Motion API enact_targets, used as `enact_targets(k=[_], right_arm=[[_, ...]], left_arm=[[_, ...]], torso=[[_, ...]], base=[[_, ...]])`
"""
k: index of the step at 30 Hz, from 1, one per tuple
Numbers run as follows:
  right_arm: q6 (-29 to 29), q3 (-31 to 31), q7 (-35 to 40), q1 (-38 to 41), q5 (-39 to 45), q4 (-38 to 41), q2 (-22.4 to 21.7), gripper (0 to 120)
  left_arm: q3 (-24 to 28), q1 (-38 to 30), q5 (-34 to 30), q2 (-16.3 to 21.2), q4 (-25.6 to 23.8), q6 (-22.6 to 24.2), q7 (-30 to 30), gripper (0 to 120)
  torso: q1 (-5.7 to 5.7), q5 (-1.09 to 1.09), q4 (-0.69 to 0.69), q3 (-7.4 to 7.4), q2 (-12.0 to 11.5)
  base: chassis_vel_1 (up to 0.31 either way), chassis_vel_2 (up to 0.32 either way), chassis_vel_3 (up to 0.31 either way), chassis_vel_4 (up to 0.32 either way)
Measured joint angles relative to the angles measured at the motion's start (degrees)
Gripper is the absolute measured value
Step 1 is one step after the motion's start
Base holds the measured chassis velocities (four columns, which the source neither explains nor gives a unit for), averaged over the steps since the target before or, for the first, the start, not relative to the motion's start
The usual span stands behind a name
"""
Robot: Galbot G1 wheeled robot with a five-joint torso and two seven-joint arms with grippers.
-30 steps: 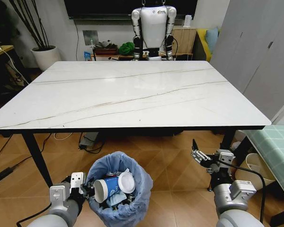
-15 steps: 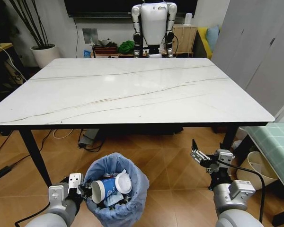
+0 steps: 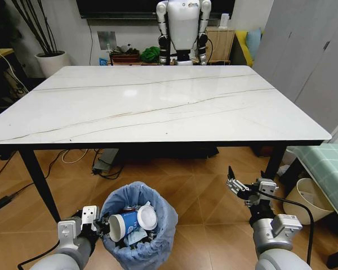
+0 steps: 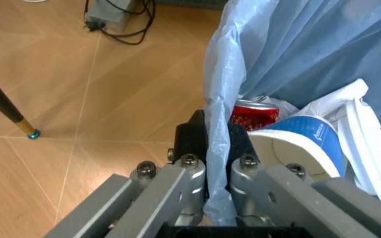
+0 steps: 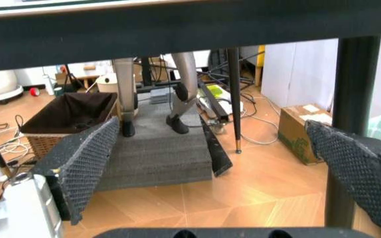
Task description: Pick up the trash bin and place the trash from the table into it.
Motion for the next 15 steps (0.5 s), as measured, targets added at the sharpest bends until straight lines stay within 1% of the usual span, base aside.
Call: enact_targets(k=[2, 4, 6, 12, 15], right_arm=[[0.0, -0.1, 0.0, 0.0, 0.0, 0.0, 0.0, 100], [0.0, -0.1, 0.0, 0.0, 0.0, 0.0, 0.0, 100], [0.0, -0.2, -0.1, 0.0, 0.1, -0.1, -0.1, 100], [0.0, -0.6, -0.6, -0.2, 0.2, -0.1, -0.6, 100], [0.0, -1.0, -1.1, -0.3, 0.2, -0.5, -0.9, 100]], left_arm=[[0.0, 0.0, 0.0, -0.1, 0.0, 0.0, 0.0, 0], [0.0, 0.0, 0.0, -0.1, 0.0, 0.0, 0.0, 0], [-0.1, 0.1, -0.1, -0.3, -0.1, 0.0, -0.1, 0], [-0.6, 0.2, -0.2, -0.6, -0.3, 0.0, -0.2, 0], [-1.4, 0.9, -0.3, -1.3, -0.9, 0.0, -0.2, 0]], torso=[[-0.26, 0.00, 0.00, -0.31, -0.6], [-0.30, 0.00, 0.00, -0.35, -0.7], [-0.71, 0.00, 0.00, -0.97, -1.7], [-1.04, 0.00, 0.00, -1.68, -2.7], [-1.46, 0.00, 0.00, -2.28, -3.7]], base=[[0.000, 0.000, 0.000, 0.000], [0.000, 0.000, 0.000, 0.000], [0.000, 0.000, 0.000, 0.000], [0.000, 0.000, 0.000, 0.000], [0.000, 0.000, 0.000, 0.000]])
